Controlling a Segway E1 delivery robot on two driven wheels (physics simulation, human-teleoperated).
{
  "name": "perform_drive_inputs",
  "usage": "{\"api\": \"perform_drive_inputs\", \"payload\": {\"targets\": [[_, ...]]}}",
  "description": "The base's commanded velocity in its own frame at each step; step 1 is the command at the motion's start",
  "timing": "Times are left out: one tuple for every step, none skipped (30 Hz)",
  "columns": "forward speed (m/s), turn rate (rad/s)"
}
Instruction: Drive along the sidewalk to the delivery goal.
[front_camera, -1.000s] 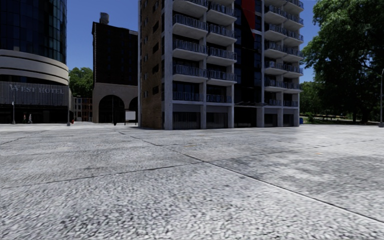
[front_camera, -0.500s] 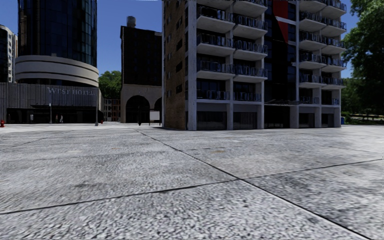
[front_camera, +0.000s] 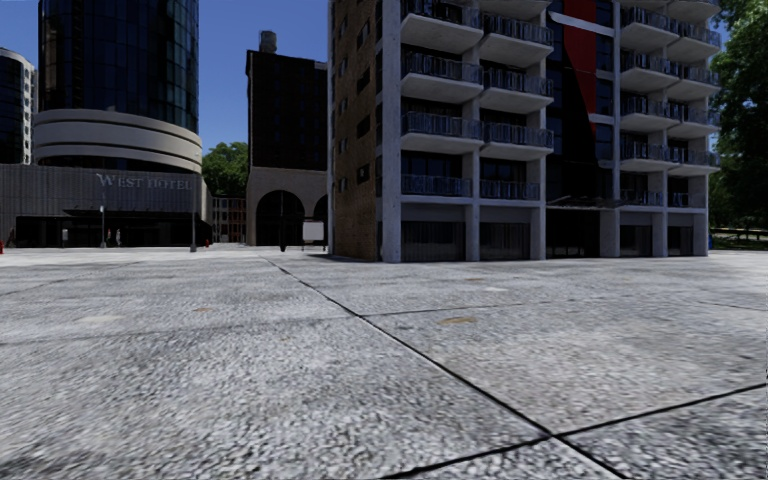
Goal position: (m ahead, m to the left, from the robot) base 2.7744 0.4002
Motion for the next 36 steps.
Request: {"api": "perform_drive_inputs", "payload": {"targets": [[2.00, 0.10], [2.00, 0.10], [2.00, 0.01], [1.96, 0.00], [1.96, 0.00], [1.96, 0.00], [1.96, 0.00], [1.96, 0.00], [1.96, 0.00], [1.96, 0.00], [1.96, 0.00], [1.95, 0.00], [1.95, 0.00], [1.95, 0.01], [1.92, 0.17], [1.92, 0.17], [1.91, 0.31], [1.90, 0.38], [1.90, 0.40], [1.90, 0.40], [1.89, 0.41], [1.88, 0.41], [1.85, 0.41], [1.81, 0.41], [1.81, 0.41], [1.77, 0.41], [1.76, 0.41], [1.75, 0.41], [1.75, 0.41], [1.73, 0.41], [1.73, 0.41], [1.73, 0.41], [1.73, 0.41], [1.73, 0.41], [1.73, 0.41], [1.73, 0.45]]}}
